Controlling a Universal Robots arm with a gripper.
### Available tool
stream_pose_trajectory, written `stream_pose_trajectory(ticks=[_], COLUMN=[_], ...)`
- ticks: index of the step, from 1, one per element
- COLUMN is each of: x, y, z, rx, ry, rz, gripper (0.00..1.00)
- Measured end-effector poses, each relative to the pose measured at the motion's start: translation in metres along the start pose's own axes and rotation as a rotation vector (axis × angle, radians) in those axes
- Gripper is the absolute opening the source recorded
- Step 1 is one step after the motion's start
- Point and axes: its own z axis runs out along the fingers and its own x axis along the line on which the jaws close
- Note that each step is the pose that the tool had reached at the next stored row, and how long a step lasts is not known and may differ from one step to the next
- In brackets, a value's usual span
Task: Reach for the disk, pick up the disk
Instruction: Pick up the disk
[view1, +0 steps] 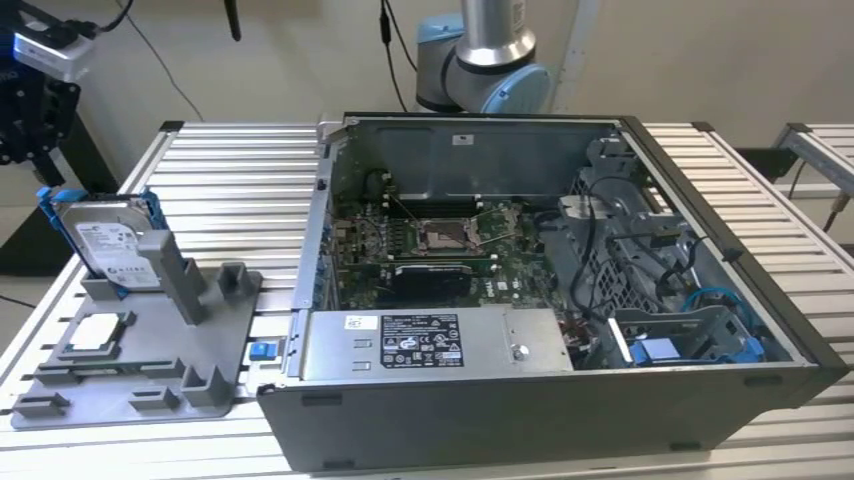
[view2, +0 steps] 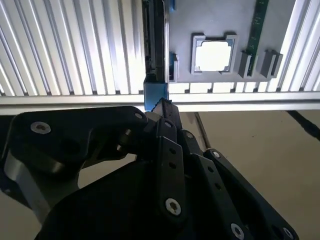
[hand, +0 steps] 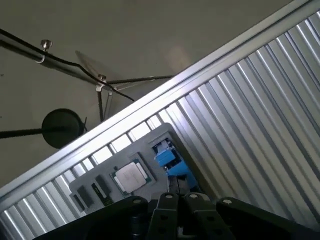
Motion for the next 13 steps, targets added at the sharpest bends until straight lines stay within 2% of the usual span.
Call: stream_pose_trajectory(ticks=[13], x=[0.0001], y=[0.0002], z=[0.0000], rx=[0.0011], ry=[0.0074], rz=[-0.220], gripper=[0.00])
